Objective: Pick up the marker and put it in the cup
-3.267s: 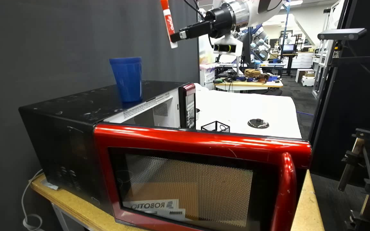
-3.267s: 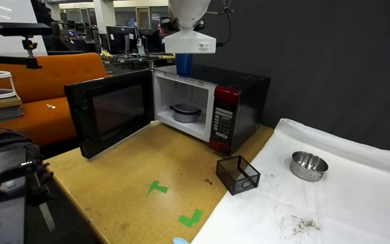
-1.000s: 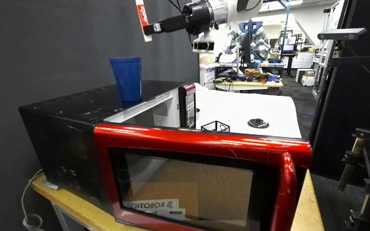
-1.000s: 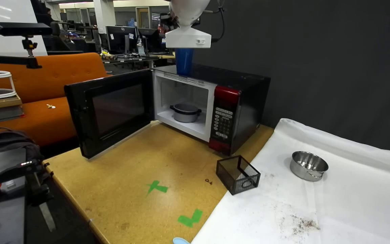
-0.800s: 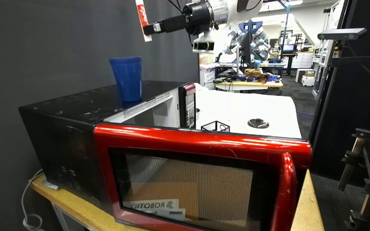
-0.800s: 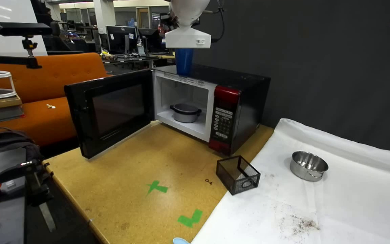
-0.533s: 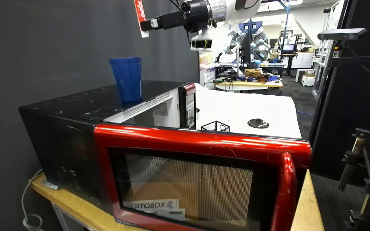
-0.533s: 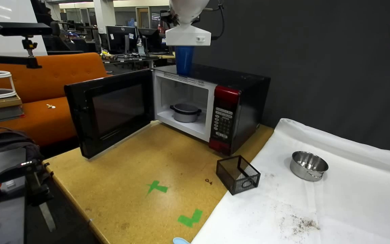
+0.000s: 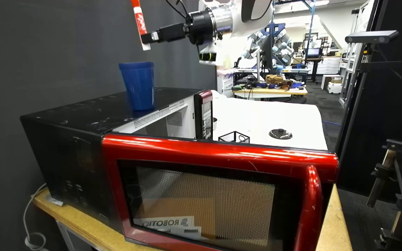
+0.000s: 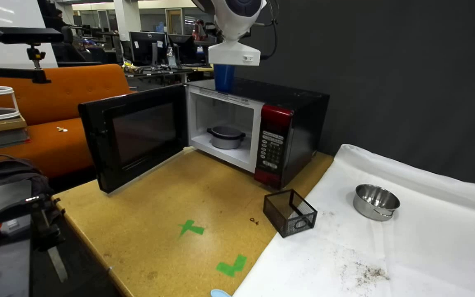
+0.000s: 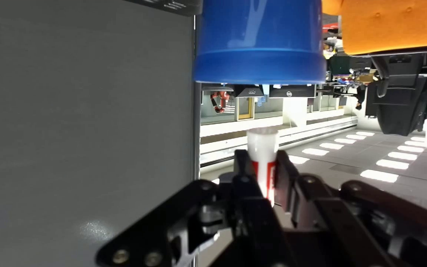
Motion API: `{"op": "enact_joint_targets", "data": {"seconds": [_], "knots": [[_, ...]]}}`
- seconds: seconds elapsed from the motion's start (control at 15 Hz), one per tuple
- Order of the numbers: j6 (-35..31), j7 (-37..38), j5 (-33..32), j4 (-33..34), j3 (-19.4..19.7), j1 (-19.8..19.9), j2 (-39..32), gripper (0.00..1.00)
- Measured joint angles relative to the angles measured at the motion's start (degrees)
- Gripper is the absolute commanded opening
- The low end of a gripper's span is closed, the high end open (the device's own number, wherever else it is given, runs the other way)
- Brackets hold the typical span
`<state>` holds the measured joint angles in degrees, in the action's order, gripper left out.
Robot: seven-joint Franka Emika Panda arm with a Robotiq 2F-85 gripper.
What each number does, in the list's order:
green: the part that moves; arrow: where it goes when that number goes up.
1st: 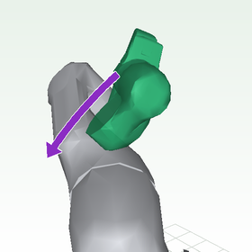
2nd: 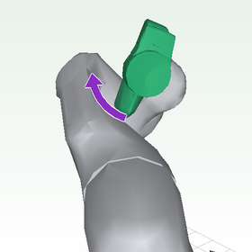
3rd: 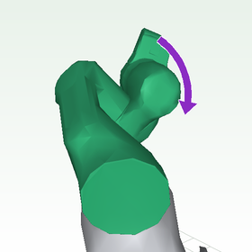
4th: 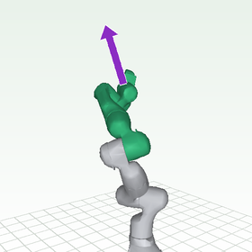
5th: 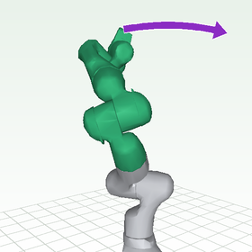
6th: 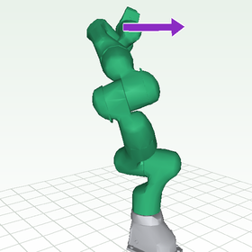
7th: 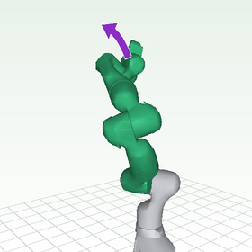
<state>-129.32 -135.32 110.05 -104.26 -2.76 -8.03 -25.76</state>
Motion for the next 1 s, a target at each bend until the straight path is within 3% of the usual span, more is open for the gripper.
{"op": "enact_joint_targets", "data": {"seconds": [0.47, 1.0], "knots": [[-3.1, 0.0, 2.3, 4.3, 0.0, -1.2, -3.2, 0.05], [-3.6, 0.0, 2.3, 2.7, -0.1, -1.8, -3.0, 0.05]]}}
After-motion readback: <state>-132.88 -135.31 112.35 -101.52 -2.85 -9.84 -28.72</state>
